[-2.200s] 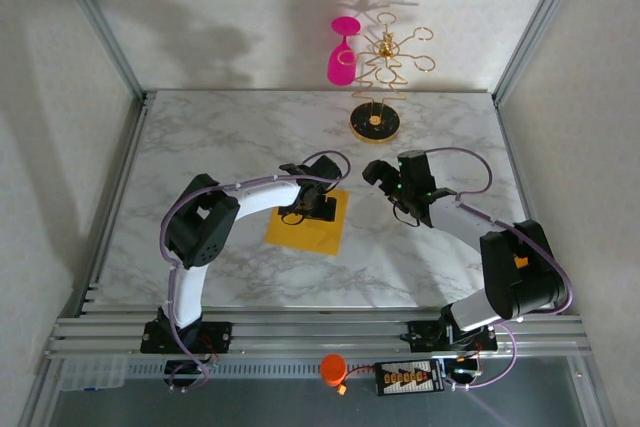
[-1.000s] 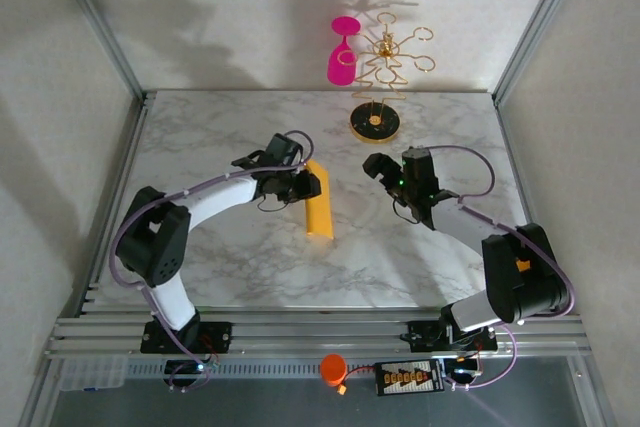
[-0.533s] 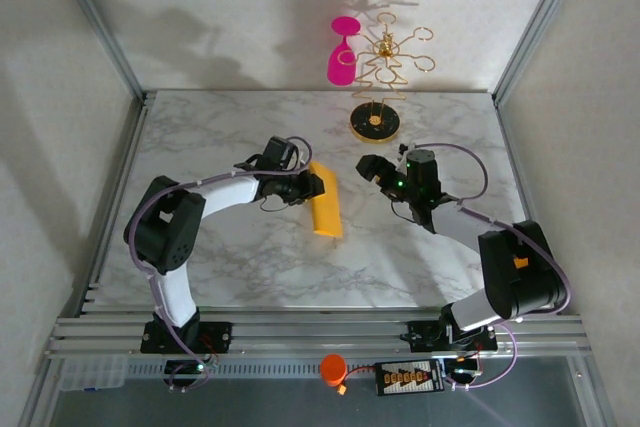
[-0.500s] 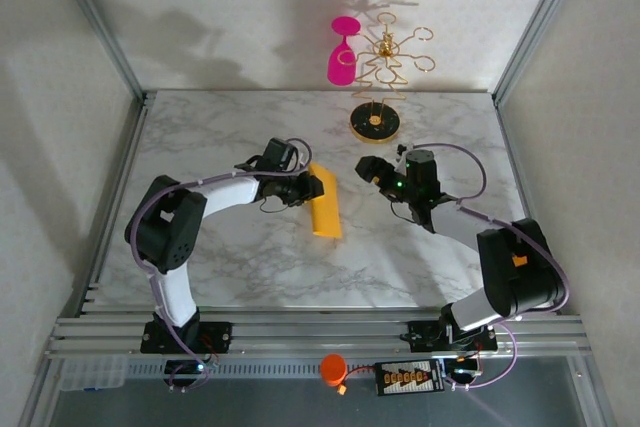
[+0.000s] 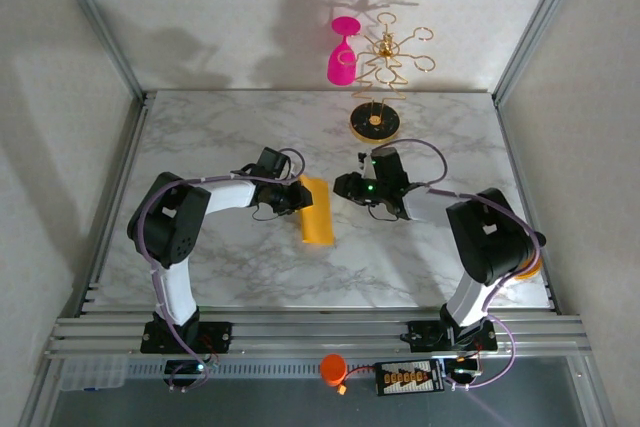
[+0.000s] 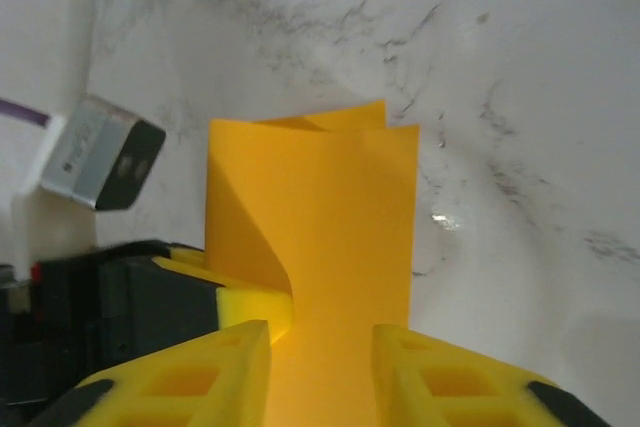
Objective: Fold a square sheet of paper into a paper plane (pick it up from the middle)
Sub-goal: First fold in half a square sheet of paper at the center of the table.
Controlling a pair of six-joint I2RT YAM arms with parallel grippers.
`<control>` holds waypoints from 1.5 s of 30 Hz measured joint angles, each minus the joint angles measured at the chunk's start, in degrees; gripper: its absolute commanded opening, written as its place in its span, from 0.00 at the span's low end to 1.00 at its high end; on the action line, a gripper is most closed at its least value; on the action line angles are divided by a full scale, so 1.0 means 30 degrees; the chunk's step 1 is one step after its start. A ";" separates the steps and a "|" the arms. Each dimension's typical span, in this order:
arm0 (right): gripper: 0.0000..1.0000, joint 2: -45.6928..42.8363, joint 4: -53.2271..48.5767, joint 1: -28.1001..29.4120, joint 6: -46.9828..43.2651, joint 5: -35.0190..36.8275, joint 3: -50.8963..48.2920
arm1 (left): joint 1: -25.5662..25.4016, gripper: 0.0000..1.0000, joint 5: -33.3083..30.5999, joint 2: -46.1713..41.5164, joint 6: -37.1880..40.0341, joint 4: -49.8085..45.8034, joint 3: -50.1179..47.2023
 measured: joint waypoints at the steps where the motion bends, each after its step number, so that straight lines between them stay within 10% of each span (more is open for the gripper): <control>1: 0.22 0.0277 -0.0189 0.0117 -0.0058 0.0015 0.0233 | 0.0000 0.20 -0.0044 0.0022 0.0007 0.0000 0.0000; 18: 0.05 0.4335 -0.3381 0.1654 -0.1049 0.0015 0.3665 | 0.0015 0.19 -0.0321 0.0262 0.0219 -0.0007 0.0000; 34: 0.06 0.4357 -0.3789 0.1734 0.0729 0.0619 0.3854 | -0.0189 0.64 -0.3198 -0.4160 -0.2317 -0.0561 -0.2601; 45: 0.07 0.4328 -0.3708 0.1734 0.2229 0.0670 0.3810 | -0.1566 0.59 -0.3570 -0.2929 -0.2667 -0.0306 -0.2674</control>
